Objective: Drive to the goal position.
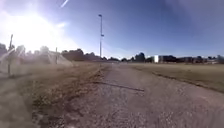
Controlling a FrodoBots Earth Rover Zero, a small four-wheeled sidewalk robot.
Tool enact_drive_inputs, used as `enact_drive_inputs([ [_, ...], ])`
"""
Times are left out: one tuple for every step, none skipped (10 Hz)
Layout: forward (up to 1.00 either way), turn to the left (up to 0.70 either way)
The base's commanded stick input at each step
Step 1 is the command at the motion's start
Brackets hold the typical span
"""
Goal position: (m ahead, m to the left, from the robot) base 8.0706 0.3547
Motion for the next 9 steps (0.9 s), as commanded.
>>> enact_drive_inputs([
  [0.50, 0.00],
  [0.50, 0.00],
  [0.50, 0.00],
  [0.50, 0.00],
  [0.50, 0.00],
  [0.50, 0.00],
  [0.50, 0.00],
  [0.50, 0.00],
  [0.50, 0.00],
])
